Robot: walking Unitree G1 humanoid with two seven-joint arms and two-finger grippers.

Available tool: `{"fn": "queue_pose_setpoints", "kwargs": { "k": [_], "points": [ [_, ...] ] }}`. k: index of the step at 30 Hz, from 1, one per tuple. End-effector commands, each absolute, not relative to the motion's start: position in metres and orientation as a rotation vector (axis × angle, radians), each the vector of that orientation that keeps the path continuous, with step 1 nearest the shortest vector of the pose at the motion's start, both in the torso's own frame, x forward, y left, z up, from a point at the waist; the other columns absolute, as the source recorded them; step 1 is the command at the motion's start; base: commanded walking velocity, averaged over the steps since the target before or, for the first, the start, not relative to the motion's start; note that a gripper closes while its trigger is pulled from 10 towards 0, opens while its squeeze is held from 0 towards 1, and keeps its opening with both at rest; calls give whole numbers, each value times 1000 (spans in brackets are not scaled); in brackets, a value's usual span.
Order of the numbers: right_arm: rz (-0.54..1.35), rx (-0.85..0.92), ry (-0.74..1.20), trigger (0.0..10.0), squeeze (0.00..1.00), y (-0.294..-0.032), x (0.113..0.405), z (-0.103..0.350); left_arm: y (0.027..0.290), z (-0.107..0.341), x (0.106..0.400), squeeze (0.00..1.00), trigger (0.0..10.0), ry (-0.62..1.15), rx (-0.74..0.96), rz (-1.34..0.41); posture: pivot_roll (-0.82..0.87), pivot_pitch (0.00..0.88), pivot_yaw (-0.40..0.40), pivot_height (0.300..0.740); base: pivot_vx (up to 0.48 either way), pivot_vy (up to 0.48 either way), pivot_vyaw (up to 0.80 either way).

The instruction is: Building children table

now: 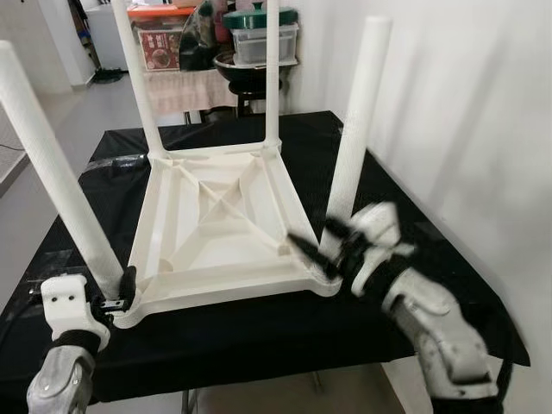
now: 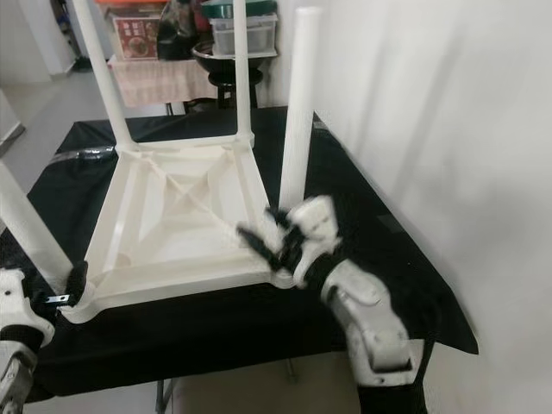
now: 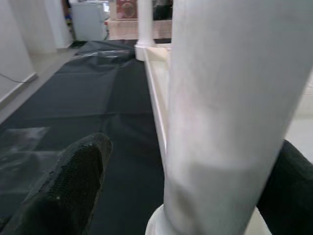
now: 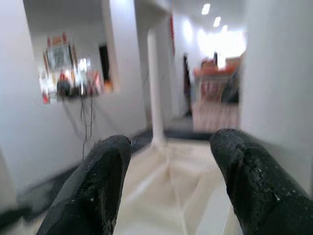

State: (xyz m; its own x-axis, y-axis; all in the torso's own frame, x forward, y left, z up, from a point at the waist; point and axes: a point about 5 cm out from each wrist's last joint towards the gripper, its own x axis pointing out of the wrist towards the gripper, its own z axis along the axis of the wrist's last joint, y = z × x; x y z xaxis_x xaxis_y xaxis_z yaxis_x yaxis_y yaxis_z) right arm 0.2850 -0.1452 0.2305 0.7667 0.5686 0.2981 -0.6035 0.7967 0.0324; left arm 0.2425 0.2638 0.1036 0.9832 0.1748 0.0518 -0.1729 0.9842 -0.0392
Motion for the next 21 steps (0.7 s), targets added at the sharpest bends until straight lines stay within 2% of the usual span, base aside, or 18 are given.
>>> {"fn": "queue_pose_setpoints", "kwargs": {
  "k": [1, 10, 14, 21],
  "points": [
    [607, 200, -388, 10000, 0, -157, 278, 252, 267, 102, 244, 0, 10000, -52, -28, 171, -95, 0, 18, 740, 0, 0, 0],
    [591, 207, -499, 10000, 0, -163, 275, 279, 264, 98, 247, 0, 10000, -47, -35, 151, -100, 0, 24, 740, 0, 0, 0],
    [501, 146, -507, 10000, 0, -170, 289, 293, 262, 96, 247, 0, 10000, -53, -43, 146, -84, 0, 8, 740, 0, 0, 0],
    [510, 112, -495, 10000, 0, -164, 296, 295, 261, 95, 247, 0, 10000, -57, -48, 149, -80, 0, 4, 740, 0, 0, 0]
  ]
}}
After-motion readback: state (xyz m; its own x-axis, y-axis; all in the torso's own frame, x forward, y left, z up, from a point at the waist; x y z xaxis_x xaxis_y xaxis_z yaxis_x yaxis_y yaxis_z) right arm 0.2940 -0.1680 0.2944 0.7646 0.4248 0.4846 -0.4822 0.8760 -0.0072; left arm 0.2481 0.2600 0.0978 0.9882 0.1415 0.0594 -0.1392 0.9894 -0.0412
